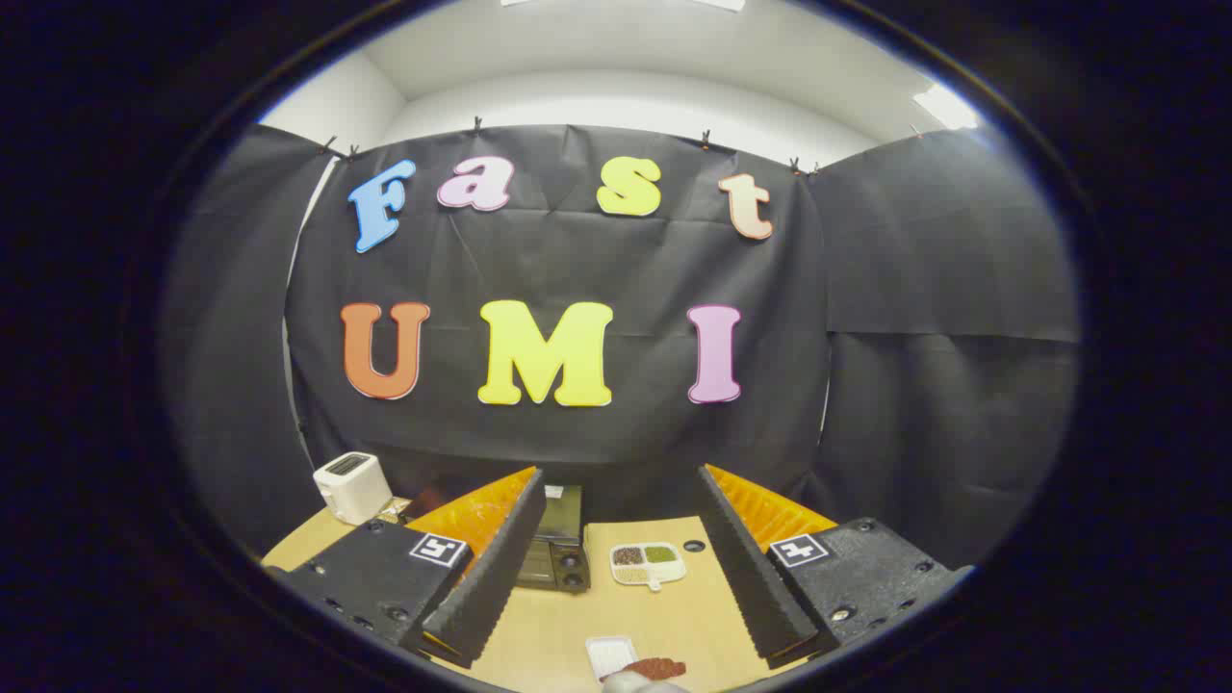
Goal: Open the toaster oven, put the food inside, and close the toaster oven door.
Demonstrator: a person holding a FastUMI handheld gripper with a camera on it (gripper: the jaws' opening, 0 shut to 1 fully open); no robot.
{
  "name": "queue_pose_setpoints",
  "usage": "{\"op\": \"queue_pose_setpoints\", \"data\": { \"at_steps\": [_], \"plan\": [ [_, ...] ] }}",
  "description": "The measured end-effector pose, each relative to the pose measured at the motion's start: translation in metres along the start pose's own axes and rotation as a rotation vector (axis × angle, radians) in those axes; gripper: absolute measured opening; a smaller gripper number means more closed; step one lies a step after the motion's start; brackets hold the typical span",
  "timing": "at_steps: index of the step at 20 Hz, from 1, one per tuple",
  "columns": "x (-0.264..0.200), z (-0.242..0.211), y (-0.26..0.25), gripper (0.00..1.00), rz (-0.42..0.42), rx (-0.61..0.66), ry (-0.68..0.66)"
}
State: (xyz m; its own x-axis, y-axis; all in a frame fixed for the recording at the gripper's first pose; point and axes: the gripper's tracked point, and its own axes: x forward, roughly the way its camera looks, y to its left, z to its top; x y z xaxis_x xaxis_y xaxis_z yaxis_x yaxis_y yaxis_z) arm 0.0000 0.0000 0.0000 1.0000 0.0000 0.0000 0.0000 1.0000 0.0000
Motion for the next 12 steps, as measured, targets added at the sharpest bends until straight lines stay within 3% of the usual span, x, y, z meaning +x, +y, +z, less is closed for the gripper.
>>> {"op": "queue_pose_setpoints", "data": {
  "at_steps": [12],
  "plan": [
    [0.005, 0.0, 0.031, 0.99, 0.005, -0.015, -0.005]
  ]
}}
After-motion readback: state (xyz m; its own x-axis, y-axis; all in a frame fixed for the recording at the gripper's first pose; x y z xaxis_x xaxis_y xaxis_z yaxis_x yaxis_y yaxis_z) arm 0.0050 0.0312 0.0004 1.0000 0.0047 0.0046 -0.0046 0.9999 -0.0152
